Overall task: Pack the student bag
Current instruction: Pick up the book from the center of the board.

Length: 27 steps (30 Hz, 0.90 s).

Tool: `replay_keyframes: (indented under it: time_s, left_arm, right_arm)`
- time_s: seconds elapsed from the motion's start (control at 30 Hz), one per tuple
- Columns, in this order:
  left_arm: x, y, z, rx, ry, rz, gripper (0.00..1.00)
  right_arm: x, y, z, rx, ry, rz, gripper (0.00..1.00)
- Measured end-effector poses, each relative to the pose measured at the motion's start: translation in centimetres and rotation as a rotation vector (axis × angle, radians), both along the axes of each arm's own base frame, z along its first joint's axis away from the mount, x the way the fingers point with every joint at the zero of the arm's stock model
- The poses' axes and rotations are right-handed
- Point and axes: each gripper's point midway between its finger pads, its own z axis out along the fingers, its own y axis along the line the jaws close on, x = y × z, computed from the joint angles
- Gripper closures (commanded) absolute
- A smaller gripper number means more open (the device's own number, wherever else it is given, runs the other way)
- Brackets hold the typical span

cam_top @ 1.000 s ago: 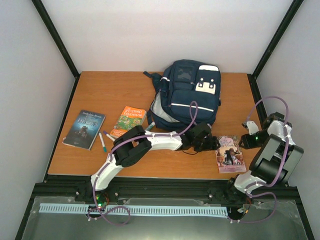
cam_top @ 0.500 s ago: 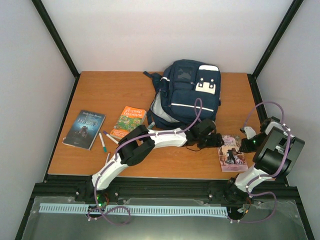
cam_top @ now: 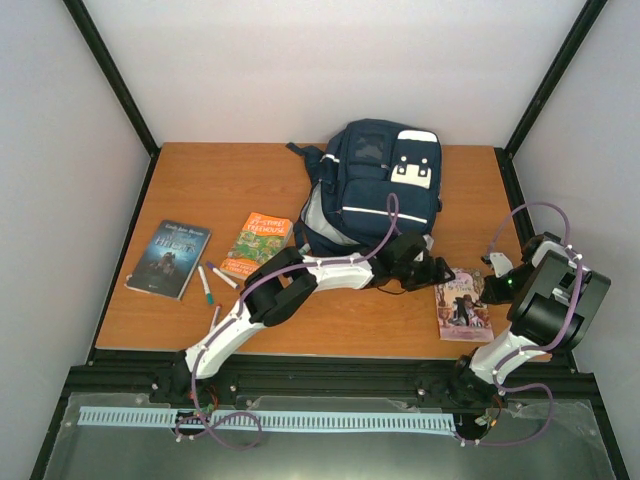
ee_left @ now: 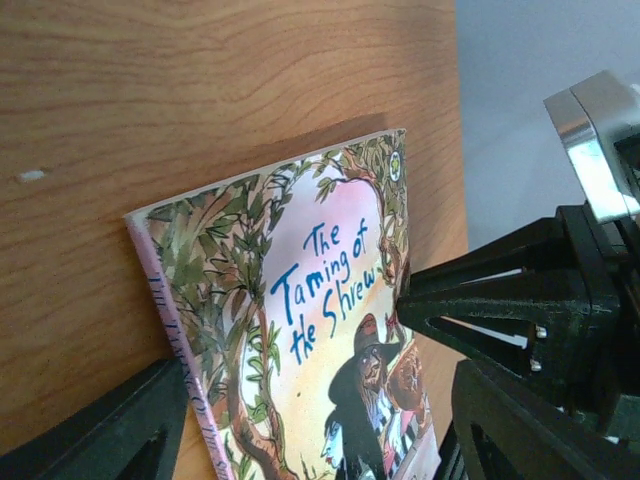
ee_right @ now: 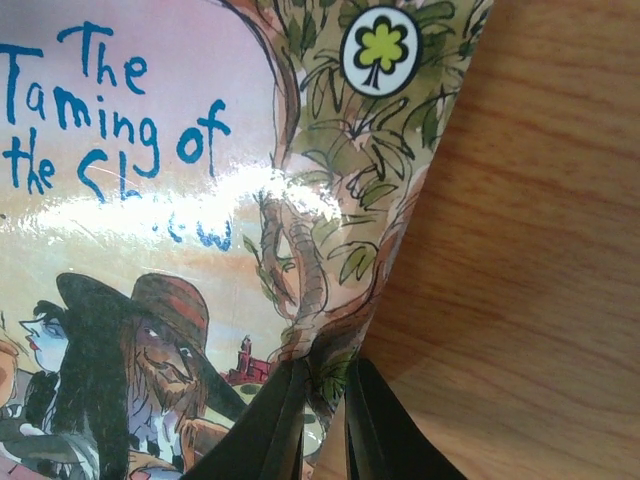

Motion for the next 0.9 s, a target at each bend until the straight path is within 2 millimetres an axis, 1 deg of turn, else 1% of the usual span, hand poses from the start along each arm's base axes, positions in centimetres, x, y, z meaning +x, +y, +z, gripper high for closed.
replay_keyframes:
  time_s: [0.17,0.37,0.4,0.47,0.5,0.6,0.63,0.7,0.8,0.9]
  left_arm:
    - [0.3,0.4,0.0,-0.103,-0.003,0.012,0.42]
    - [-0.2,1.0,-0.3,-0.168,0.003,0.017,0.55]
    - [-0.2,1.0,-0.2,-0.172,0.010,0.021,0.55]
    - [-0.6,0.4,0.8,-0.221,0.021,0.003,0.54]
    - [-1.1,-0.1,1.8,-0.262,0.021,-0.014,0.53]
    - [-2.7,-1.3,4.2,-0.361,0.005,-0.063,0.42]
    - [-3.1,-1.5,4.5,-0.371,-0.002,-0.075,0.42]
    - [-3.7,-1.8,4.4,-0.357,-0.002,-0.089,0.49]
    - [-3.9,-1.8,3.5,-0.308,0.003,-0.088,0.60]
    - [-3.7,-1.3,1.9,-0.237,0.012,-0.066,0.71]
  right_arm:
    - [0.0,0.0,0.0,0.002,0.003,-0.008,0.89]
    - [0.1,0.0,0.0,0.005,0.002,-0.010,0.89]
    - [0.1,0.0,0.0,0.005,0.002,-0.010,0.89]
    - [0.1,0.0,0.0,0.005,0.002,-0.010,0.89]
    - [0.1,0.0,0.1,0.006,0.002,-0.010,0.89]
    - [0.1,0.0,0.1,0.008,0.000,-0.010,0.89]
    - [0.1,0.1,0.0,0.009,0.000,-0.010,0.89]
    - [0.1,0.1,0.0,0.011,0.000,-0.011,0.89]
    - [0.1,0.1,0.1,0.012,-0.001,-0.010,0.88]
    - [0.1,0.1,0.1,0.013,-0.002,-0.010,0.88]
